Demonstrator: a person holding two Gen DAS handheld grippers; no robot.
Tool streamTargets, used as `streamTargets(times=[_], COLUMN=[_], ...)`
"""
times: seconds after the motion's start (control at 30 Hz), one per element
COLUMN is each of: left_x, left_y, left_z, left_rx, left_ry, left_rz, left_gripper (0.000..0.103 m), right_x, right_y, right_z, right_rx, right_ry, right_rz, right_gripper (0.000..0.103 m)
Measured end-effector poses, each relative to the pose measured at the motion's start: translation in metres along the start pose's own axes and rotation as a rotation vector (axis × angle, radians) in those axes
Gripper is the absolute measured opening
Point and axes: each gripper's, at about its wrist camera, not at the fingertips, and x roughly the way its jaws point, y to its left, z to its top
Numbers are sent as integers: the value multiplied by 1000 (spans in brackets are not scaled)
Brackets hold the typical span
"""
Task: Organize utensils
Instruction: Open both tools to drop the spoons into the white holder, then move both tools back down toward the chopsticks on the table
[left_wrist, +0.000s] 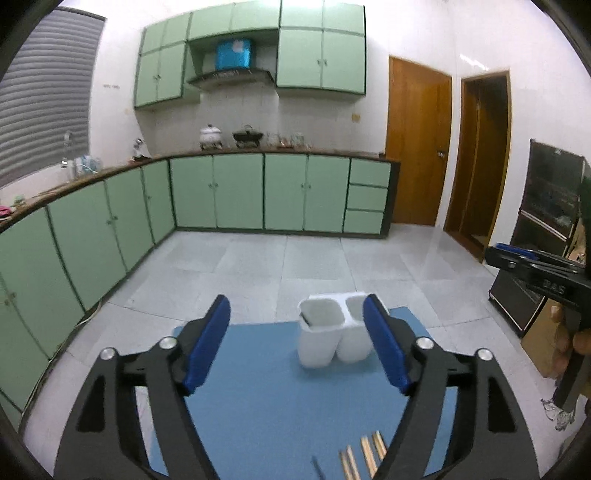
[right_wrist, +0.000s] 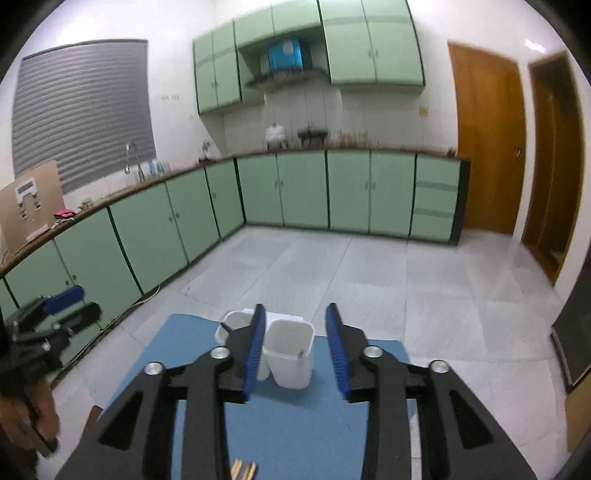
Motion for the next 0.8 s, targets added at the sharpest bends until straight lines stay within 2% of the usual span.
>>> streamTargets(times=[0.13,0.23,0.43,0.53,0.6,0.7,0.8], left_x=[-76,-121,-183,-193,-197,-202,-195], left_y=[3,-2,-13,-24,-25,-31,-38], left_z=[-51,-92,-162,-196,-214,-235,-255], left_rx=[-26,-42,-67,-61,-86,-89,-90], left_ry=[-18,-9,25,66,81,80,119], left_rz=[23,48,74,80,78,81,59], left_gripper=[77,78,83,83,83,83,83], right_x=[-75,-112,-180,-188,-186,-182,-175], right_y=[23,37,68,78,84,91,90], right_z=[-60,-96,-163,-193,-217,-248,-275], right_rx=[-23,-35,-24,-31,7,20,44], right_ry=[-36,-45,-74,-64,-25,5,53], right_rz=[-11,-23,-59,-74,-59,-73,-70], right_gripper=[40,42,56,57,57,57,57])
